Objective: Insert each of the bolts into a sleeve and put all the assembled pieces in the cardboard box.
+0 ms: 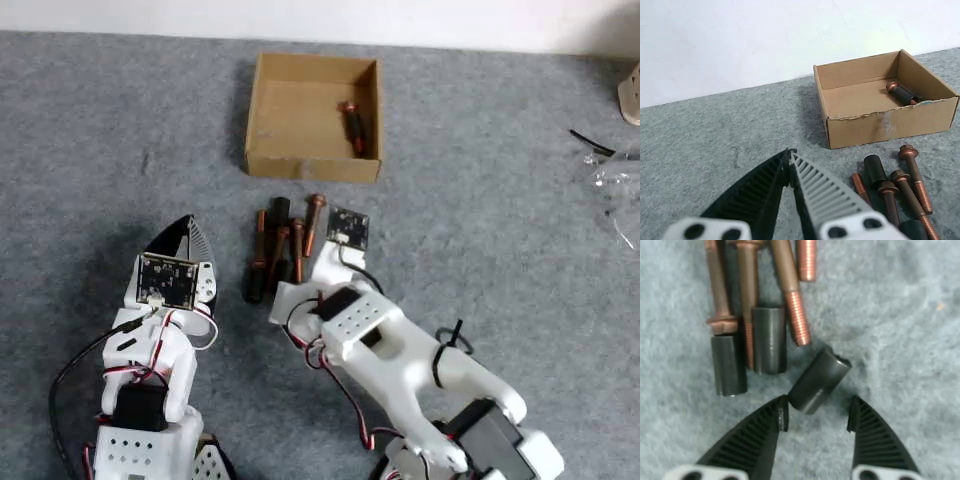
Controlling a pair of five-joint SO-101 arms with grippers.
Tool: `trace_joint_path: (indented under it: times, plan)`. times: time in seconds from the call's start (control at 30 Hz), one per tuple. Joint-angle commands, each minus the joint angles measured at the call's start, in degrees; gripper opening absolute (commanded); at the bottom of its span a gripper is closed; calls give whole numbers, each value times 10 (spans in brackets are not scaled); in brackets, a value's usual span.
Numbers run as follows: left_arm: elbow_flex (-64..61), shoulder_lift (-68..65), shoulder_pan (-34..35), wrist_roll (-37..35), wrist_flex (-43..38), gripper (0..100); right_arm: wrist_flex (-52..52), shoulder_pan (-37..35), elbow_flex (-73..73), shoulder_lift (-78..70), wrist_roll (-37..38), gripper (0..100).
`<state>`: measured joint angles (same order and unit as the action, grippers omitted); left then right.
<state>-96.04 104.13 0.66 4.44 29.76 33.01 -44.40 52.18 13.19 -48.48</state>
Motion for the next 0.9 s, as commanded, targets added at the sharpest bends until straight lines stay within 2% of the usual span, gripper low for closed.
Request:
trace_joint_path:
  times: [0.0,0.17,0.37,0.77,0.87]
  plan:
    - [-11,2,3,4,-11,7,-10,12,-31,-3,-7,177]
    - [-11,2,3,4,-11,7,-10,26,-61,-8,-37,176]
    - [-11,2,3,4,-11,7,-9,54,-66,-8,-38,176]
    - [-11,2,3,4,-11,7,-9,53,-65,-14,-39,176]
    - [-11,2,3,4,-11,7,-10,52,-67,-50,-37,141]
